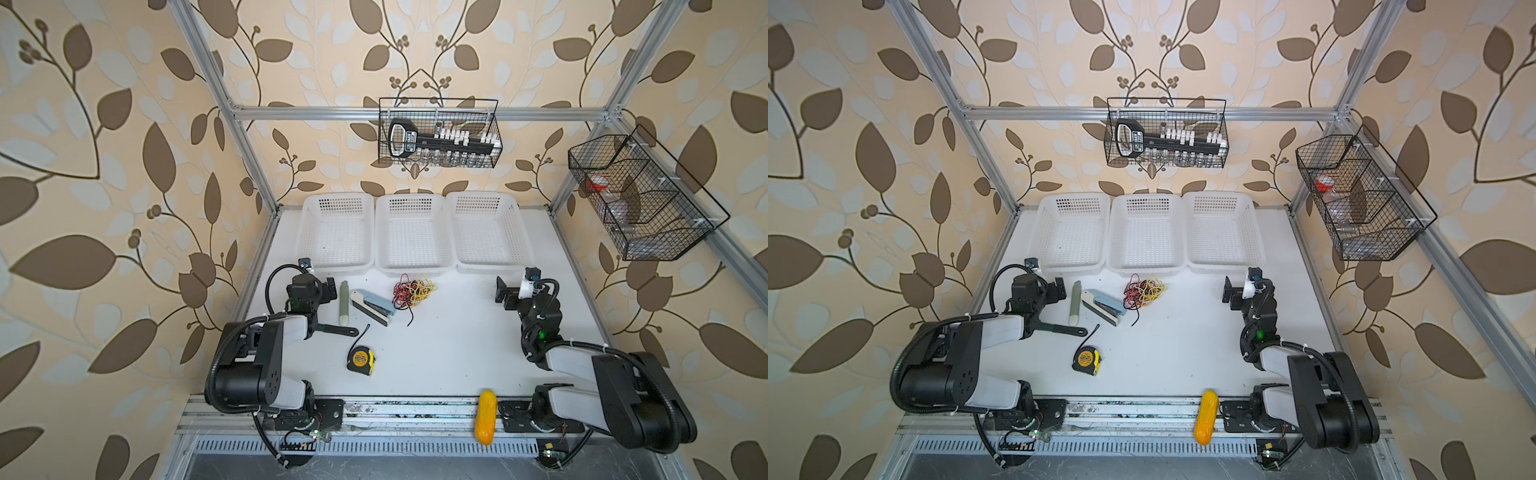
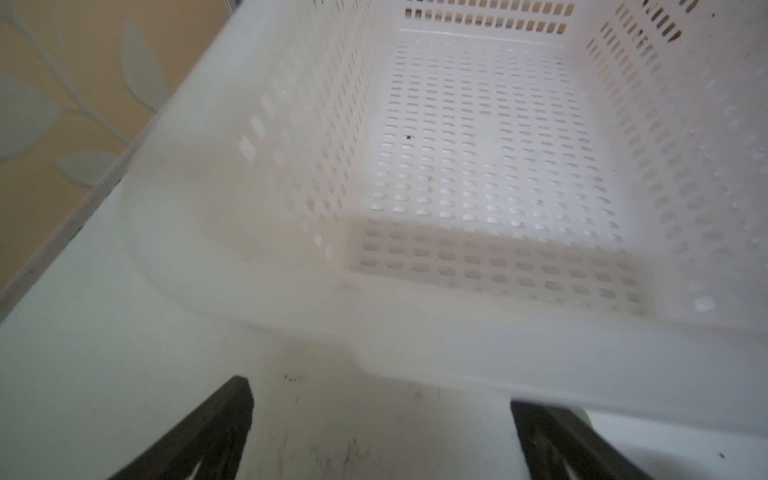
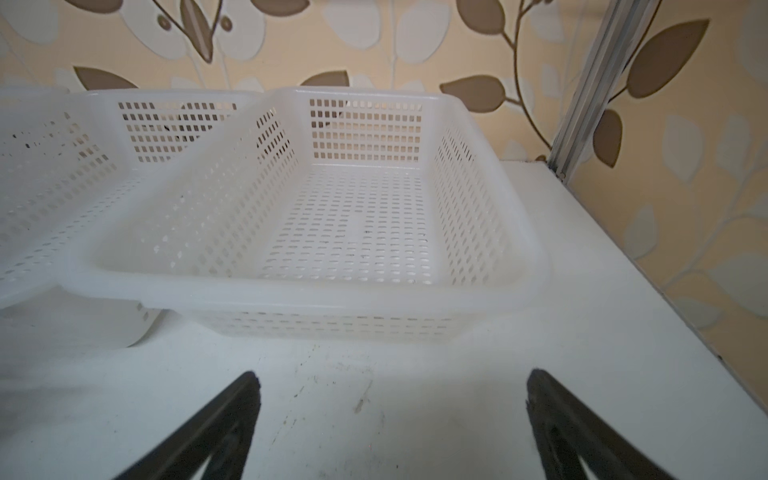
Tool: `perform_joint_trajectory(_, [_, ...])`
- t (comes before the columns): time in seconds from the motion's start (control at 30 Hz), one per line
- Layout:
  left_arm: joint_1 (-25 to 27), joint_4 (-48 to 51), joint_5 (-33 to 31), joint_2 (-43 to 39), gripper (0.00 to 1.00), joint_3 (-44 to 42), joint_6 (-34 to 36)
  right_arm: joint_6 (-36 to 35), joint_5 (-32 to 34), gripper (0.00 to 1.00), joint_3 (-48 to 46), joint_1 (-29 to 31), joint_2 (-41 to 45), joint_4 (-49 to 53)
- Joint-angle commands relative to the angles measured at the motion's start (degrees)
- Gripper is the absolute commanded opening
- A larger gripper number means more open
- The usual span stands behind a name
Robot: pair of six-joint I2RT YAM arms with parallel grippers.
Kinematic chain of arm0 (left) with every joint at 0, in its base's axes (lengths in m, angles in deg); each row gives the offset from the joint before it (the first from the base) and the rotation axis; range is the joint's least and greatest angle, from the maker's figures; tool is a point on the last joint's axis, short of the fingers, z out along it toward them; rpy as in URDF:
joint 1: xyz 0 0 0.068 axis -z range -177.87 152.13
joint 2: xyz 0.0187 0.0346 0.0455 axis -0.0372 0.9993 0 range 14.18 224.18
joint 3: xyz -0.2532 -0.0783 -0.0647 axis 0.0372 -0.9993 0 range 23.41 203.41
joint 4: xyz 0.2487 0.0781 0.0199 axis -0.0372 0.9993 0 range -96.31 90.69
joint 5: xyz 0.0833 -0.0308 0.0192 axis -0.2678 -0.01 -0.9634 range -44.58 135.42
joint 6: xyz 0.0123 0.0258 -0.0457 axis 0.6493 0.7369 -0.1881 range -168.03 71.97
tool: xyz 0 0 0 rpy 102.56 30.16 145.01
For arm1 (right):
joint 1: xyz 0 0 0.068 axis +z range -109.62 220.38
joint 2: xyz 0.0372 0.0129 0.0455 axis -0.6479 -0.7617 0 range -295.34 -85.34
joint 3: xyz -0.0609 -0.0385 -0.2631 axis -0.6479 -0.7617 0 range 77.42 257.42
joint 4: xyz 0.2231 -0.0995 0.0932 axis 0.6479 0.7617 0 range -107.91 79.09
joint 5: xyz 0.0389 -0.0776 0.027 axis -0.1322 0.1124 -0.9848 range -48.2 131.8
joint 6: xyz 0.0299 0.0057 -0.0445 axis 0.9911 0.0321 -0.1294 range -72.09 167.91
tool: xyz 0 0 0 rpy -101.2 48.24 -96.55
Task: Untangle the cables
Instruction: 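Raise both arms from rest and move toward the wire tangle, then lower the right gripper onto the yellow wire while the left gripper approaches the tangle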
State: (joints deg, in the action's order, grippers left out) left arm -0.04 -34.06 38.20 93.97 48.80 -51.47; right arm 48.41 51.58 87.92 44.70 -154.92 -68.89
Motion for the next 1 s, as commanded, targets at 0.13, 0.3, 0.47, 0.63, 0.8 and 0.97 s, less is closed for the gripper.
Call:
perform_joint_trajectory(0.13, [1.37, 16.84, -8.49, -5.34, 0.99, 8.95, -8.87, 0.43, 16.91, 1.0, 6.28, 5.29, 6.88, 15.61])
perform_joint_trajectory(0.3, [2.22, 21.39, -10.56, -11.57, 0.99, 9.3, -17.57, 14.35, 25.15, 1.0, 8.71, 6.29, 14.28, 29.04])
perform_joint_trajectory(0.47, [4.47, 26.34, -10.03, -17.44, 0.99, 8.72, -23.8, 23.81, 21.44, 1.0, 8.72, 5.32, 23.36, 41.21])
perform_joint_trajectory(0.63, [11.69, 35.01, -12.09, -21.52, 0.99, 9.99, -30.04, 27.29, 13.15, 1.0, 10.86, 6.1, 28.52, 51.93])
perform_joint_trajectory(0.8, [21.65, 39.94, -9.53, -23.09, 0.99, 10.32, -33.58, 27.18, 8.77, 1.0, 15.07, 12.19, 27.42, 60.75])
perform_joint_trajectory(0.97, [28.18, 41.67, -3.58, -23.14, 0.99, 10.59, -33.86, 27.31, 9.24, 0.94, 17.68, 22.2, 25.8, 64.09])
